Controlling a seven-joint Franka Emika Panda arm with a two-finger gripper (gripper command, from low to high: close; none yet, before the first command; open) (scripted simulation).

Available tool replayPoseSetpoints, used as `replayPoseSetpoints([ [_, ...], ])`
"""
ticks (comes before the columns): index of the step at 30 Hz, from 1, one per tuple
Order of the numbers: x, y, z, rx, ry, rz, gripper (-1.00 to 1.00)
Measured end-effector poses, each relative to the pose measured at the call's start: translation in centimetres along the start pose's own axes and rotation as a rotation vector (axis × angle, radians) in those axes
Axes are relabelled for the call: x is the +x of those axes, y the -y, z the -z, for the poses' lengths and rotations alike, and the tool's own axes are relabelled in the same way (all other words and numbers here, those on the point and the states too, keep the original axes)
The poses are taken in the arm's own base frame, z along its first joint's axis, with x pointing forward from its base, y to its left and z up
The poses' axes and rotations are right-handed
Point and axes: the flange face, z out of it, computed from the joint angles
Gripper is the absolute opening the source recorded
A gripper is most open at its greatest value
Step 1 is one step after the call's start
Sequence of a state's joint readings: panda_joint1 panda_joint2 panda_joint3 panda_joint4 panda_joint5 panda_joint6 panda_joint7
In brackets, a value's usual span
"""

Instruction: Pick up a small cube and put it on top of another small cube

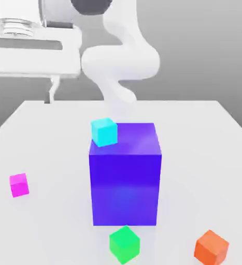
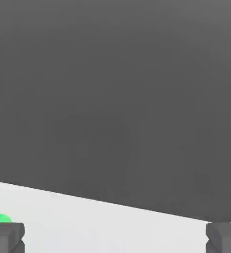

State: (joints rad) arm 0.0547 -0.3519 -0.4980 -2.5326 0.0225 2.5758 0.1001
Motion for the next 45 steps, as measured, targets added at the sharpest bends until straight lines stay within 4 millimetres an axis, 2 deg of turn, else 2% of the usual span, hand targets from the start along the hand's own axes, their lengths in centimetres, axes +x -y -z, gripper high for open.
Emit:
replayPoseSetpoints([
  [4,-2.0,-5.6,-5.1,-0.048,0.076,0.044,0.0],
  [8,-5.1,-11.2,-9.2,-0.095,0.156,0.088,0.0],
  [13,-10.5,-18.7,-12.7,-0.156,0.261,0.124,0.0],
  [16,-13.9,-21.8,-14.1,-0.184,0.326,0.166,0.0],
  [20,-15.0,-23.1,-15.9,-0.199,0.342,0.185,0.0],
  [27,-16.6,-24.0,-19.8,-0.196,0.346,0.184,0.0],
  [28,-16.8,-24.1,-20.3,-0.194,0.346,0.182,-1.0],
  [35,-16.9,-24.1,-20.4,-0.191,0.348,0.181,-1.0],
  [45,-15.0,-22.9,-15.3,-0.195,0.346,0.184,-1.0],
])
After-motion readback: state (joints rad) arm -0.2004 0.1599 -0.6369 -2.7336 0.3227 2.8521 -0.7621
